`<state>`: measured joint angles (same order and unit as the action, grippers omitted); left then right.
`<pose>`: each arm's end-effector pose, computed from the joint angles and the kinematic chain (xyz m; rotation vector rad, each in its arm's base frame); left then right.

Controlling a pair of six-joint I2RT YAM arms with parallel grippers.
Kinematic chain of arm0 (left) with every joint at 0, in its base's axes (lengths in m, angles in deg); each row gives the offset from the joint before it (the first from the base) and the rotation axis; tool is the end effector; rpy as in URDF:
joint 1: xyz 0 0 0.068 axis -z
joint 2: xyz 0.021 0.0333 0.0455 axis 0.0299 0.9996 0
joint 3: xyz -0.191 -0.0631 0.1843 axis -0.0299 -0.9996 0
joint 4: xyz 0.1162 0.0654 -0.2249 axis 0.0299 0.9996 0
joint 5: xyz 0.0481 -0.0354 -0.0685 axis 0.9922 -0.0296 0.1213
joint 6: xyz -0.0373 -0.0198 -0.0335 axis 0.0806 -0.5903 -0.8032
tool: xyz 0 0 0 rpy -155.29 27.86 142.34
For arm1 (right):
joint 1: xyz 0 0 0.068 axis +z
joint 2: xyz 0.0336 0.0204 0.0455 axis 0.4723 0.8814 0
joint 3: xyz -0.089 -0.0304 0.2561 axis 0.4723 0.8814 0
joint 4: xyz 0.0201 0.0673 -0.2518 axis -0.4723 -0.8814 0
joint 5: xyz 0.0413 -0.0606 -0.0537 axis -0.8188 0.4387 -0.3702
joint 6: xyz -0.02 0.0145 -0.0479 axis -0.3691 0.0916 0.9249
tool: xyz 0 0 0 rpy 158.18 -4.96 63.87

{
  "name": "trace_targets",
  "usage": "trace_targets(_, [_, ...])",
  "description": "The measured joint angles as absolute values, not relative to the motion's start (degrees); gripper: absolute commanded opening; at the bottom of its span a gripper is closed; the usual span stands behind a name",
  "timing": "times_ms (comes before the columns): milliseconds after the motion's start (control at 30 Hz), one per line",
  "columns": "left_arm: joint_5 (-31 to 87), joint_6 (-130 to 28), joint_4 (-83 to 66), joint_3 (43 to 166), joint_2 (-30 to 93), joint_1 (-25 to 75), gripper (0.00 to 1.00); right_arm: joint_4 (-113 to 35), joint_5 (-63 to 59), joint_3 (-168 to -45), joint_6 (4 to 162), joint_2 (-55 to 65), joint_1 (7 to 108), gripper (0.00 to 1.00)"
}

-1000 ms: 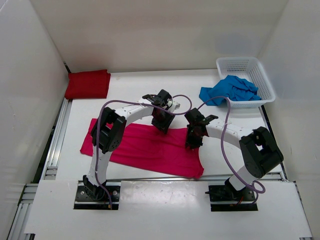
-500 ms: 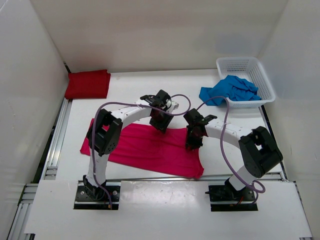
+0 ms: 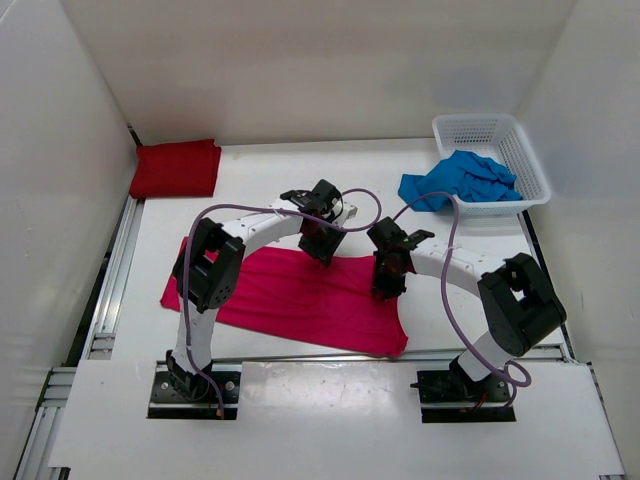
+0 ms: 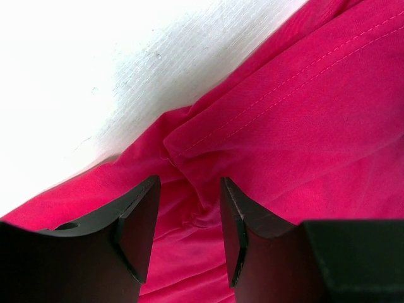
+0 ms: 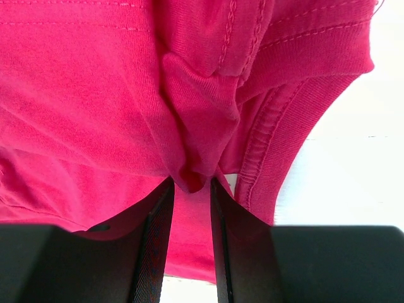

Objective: Fold and stack the t-shirts
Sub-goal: Fold the other side of the tshirt into a rectangle

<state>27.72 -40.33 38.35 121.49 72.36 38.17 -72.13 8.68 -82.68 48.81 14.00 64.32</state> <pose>0.3163 -0.2709 0.1847 1.0026 2.6997 -0.3503 0.2303 0.1655 0.1689 0.1372 2.8450 0.2218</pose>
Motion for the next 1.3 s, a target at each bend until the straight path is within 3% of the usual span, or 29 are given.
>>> trace_targets(500, [25.84,-40.29,37.97,125.31,72.55,38.19,0.54,-72.15,10.16,-82.68,49.66,11.03,64.32,0.34])
trace_targets(933, [24.2,-40.33,38.02,125.29,77.01,39.85,0.51,-72.41,11.69,-82.68,50.04,9.32,64.28,0.42])
trace_targets(1133, [24.2,-40.53,38.11,125.03,77.34,40.05,0.32,-72.0,11.89,-82.7,50.17,10.46,64.28,0.4])
trace_targets(1300, [23.93,-40.75,38.19,124.76,77.34,40.05,0.17,-71.3,11.59,-82.87,50.49,11.88,64.28,0.31])
